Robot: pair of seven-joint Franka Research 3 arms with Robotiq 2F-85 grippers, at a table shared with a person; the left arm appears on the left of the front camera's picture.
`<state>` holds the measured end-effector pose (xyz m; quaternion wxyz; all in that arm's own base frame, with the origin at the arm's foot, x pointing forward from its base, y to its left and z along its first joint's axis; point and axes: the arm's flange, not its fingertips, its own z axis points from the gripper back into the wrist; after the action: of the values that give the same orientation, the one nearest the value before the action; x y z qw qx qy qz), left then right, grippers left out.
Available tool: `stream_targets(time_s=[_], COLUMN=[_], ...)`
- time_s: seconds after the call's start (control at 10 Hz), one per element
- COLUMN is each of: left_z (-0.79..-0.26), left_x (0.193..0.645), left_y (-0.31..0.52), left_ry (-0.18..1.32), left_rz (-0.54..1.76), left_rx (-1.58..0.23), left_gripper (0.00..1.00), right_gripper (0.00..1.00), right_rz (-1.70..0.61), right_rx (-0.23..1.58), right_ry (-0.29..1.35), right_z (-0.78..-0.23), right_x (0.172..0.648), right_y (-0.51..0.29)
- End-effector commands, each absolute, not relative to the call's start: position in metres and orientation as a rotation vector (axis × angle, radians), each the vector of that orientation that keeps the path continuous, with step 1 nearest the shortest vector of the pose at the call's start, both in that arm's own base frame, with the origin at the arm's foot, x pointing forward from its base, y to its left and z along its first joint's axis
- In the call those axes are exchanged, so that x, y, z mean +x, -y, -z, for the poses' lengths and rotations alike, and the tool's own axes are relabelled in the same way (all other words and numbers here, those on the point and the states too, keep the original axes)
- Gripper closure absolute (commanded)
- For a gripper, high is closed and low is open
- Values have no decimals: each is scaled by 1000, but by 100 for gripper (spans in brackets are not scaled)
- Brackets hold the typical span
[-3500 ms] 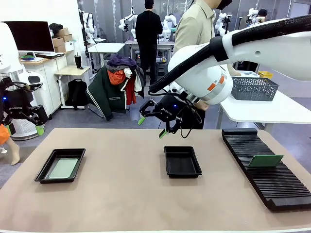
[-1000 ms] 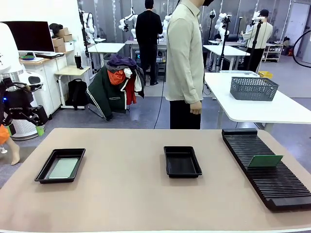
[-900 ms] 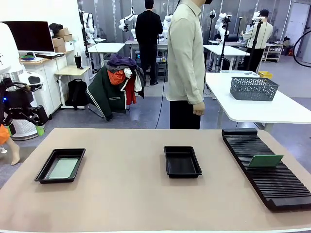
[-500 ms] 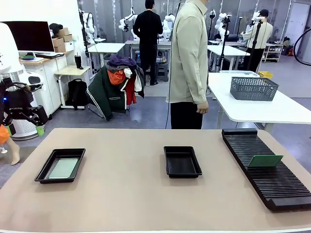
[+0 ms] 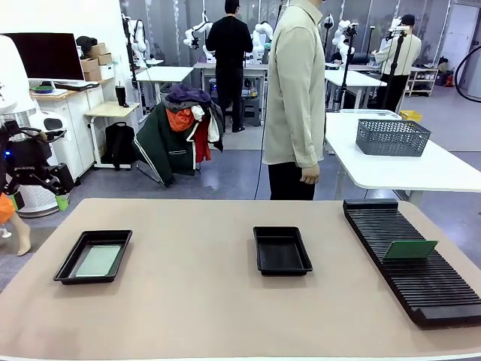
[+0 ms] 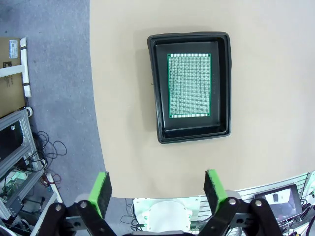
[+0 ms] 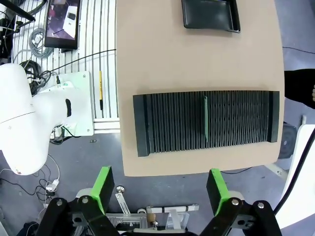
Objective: Inspect and transfer BCBs to ESD trays.
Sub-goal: Pick up the Blank PCB from the PCB Rack and place it in the right ESD tray.
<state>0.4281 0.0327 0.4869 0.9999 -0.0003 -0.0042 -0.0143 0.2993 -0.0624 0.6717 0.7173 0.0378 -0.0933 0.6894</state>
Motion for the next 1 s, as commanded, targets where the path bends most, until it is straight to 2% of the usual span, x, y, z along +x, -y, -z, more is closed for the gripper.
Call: stream_targets(time_s=[0.0,0.9], left_z=[-485,-485], left_x=[428,428], left_y=[-33,-33], left_ry=[17,17], left_rz=[36,36], left_rx=[-1,-1], left_gripper=[0,0], right_gripper=[0,0], right_rz=[-1556,-1677], right_rx=[65,-121], right_ry=[221,266], right_z=[-657,-528], right_x=[308,352], right_y=[62,70])
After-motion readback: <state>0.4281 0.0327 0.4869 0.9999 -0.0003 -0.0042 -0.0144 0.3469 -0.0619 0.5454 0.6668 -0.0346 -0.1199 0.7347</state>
